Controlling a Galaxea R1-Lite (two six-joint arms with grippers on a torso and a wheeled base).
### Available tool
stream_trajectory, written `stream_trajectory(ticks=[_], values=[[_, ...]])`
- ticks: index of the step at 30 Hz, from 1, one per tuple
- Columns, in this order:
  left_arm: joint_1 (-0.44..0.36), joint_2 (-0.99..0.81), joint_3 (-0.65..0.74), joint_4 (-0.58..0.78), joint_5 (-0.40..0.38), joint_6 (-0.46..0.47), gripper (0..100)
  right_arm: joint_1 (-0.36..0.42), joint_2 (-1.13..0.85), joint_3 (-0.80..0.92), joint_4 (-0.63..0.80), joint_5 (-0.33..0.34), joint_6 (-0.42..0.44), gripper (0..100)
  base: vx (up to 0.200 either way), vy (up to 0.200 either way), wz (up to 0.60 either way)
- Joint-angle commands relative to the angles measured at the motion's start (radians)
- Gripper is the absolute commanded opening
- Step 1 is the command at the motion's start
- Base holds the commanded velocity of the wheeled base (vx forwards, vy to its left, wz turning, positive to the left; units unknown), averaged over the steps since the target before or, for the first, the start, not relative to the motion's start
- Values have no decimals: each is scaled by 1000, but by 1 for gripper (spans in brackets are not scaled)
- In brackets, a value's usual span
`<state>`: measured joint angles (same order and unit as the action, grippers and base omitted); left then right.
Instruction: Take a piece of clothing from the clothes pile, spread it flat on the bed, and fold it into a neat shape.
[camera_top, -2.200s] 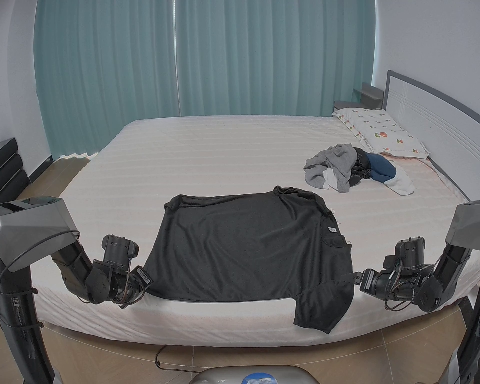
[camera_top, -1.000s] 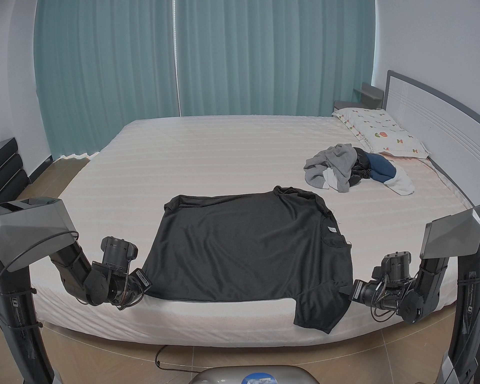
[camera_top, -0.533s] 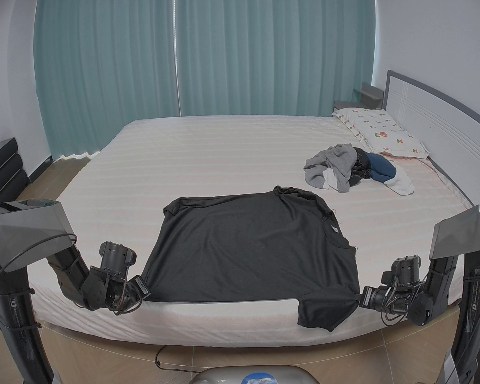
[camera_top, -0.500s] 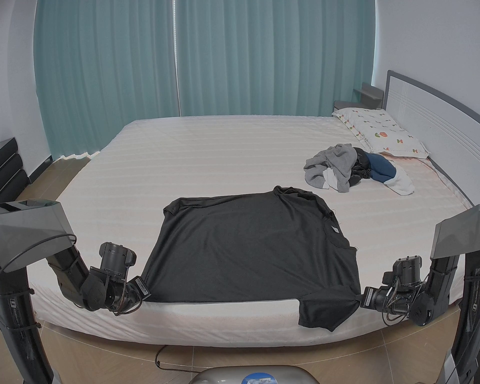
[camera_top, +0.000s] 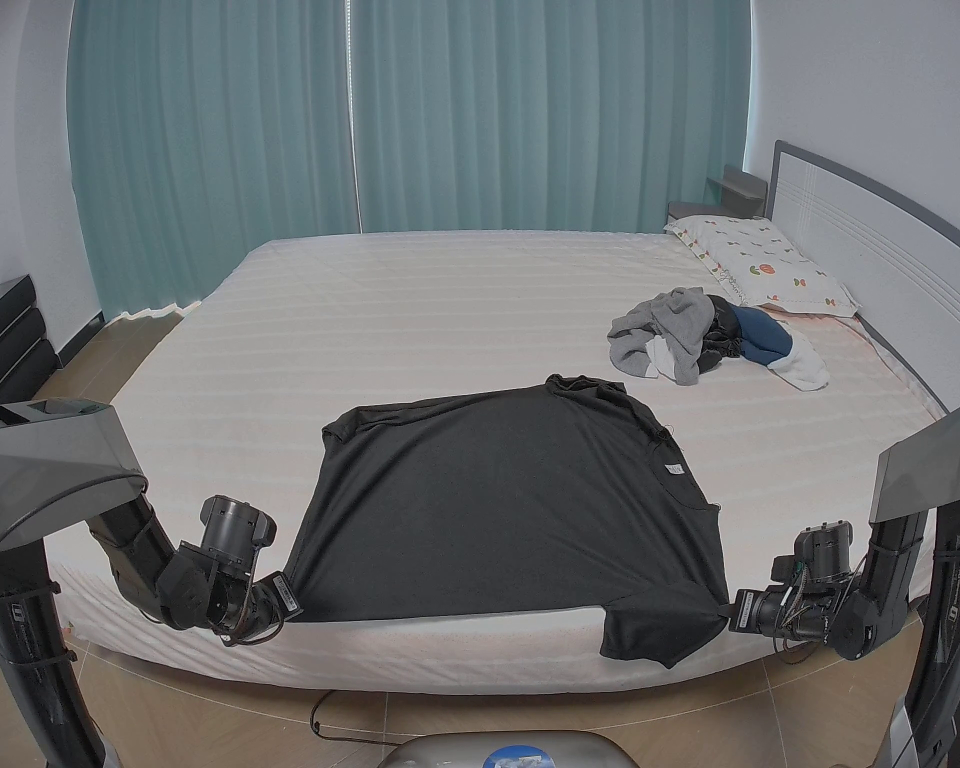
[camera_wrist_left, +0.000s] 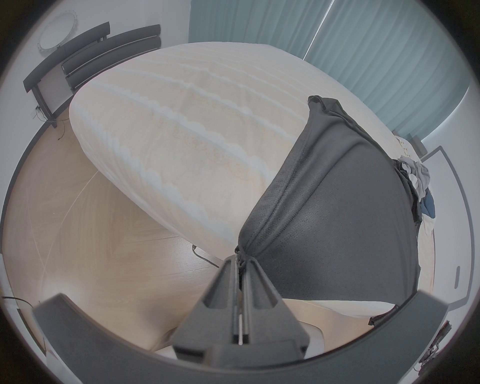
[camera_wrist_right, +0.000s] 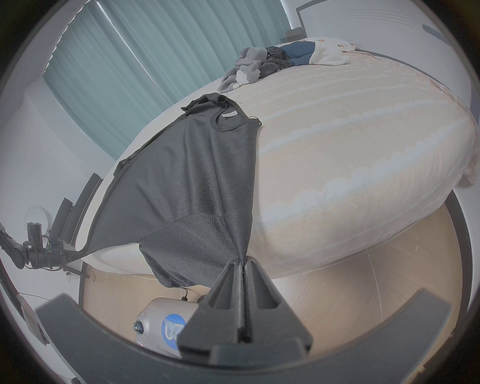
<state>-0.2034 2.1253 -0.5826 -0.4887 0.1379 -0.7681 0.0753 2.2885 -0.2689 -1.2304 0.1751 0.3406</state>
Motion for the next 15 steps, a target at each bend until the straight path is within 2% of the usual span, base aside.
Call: stream_trajectory(ticks=[1, 3, 4, 9, 15], values=[[-1, -4, 1, -8, 0, -2, 0, -2, -1, 5, 0, 3, -2, 0, 0, 0, 0], [-1, -10, 0, -10, -1, -5, 0, 0, -4, 5, 0, 11, 0, 0, 0, 0, 0], [-1, -11, -2, -10, -1, -5, 100, 0, -4, 4, 0, 11, 0, 100, 0, 0, 0], [-2, -22, -6, -14, -1, -10, 100, -2, -26, -3, -37, 12, 20, 100, 0, 0, 0], [1, -125, -2, -68, -12, -19, 100, 1, -138, -23, -49, 18, 106, 100, 0, 0, 0]])
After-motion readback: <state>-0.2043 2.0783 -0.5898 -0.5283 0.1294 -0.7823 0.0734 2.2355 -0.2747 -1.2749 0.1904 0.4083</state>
